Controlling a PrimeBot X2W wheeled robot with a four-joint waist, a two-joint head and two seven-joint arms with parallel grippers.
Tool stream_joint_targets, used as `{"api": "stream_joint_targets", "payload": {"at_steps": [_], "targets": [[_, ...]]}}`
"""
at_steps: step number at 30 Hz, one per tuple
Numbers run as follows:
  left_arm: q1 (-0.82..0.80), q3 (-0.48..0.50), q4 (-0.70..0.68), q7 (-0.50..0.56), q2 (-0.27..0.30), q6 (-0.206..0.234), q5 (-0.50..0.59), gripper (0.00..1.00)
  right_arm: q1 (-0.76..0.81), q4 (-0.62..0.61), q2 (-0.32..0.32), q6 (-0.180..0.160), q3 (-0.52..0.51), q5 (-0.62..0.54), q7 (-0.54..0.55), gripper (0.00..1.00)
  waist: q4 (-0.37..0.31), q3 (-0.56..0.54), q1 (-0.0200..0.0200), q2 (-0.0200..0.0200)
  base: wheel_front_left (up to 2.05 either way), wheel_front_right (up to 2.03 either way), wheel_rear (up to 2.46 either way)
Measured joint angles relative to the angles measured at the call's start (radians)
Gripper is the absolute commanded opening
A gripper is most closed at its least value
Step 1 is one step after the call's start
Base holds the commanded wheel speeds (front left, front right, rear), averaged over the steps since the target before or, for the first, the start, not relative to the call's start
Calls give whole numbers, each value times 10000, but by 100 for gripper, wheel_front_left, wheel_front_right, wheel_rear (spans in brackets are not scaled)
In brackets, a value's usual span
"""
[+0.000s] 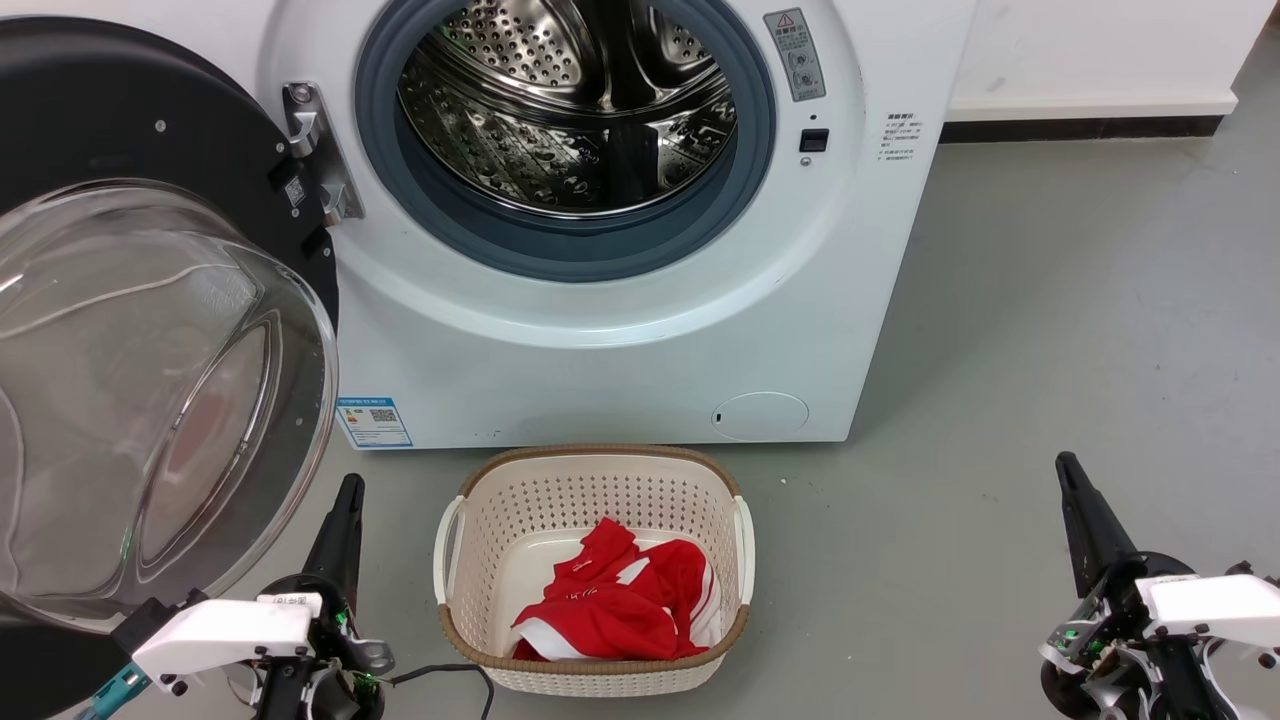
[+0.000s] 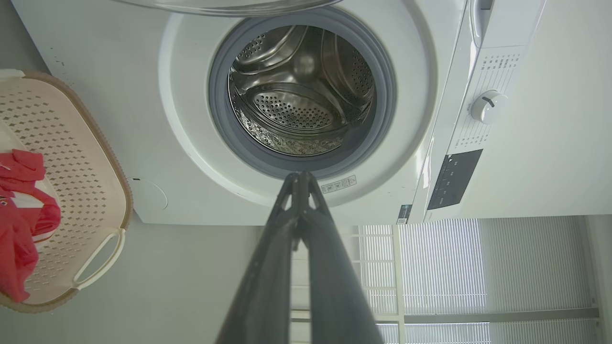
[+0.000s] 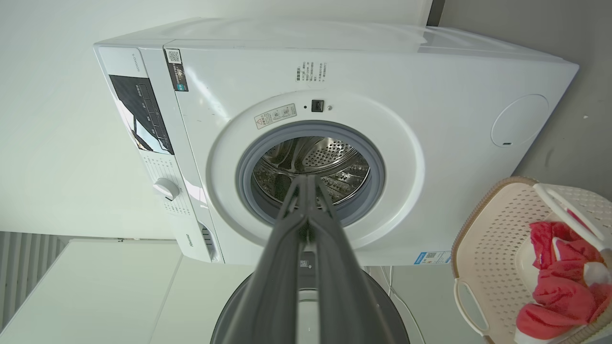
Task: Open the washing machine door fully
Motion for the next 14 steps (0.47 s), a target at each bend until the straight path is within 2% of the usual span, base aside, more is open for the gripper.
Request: {"api": "stream_joint_targets", "payload": {"at_steps": [7, 14], "targets": [[-21, 59, 31, 113, -23, -52, -456, 0, -66, 58, 10, 0, -52, 453, 105, 0, -8, -36, 0, 0, 0, 0, 0], [-27, 61, 33, 115, -25, -52, -468, 0, -67, 65, 29, 0, -84, 460, 140, 0, -8, -36, 0, 0, 0, 0, 0]]}}
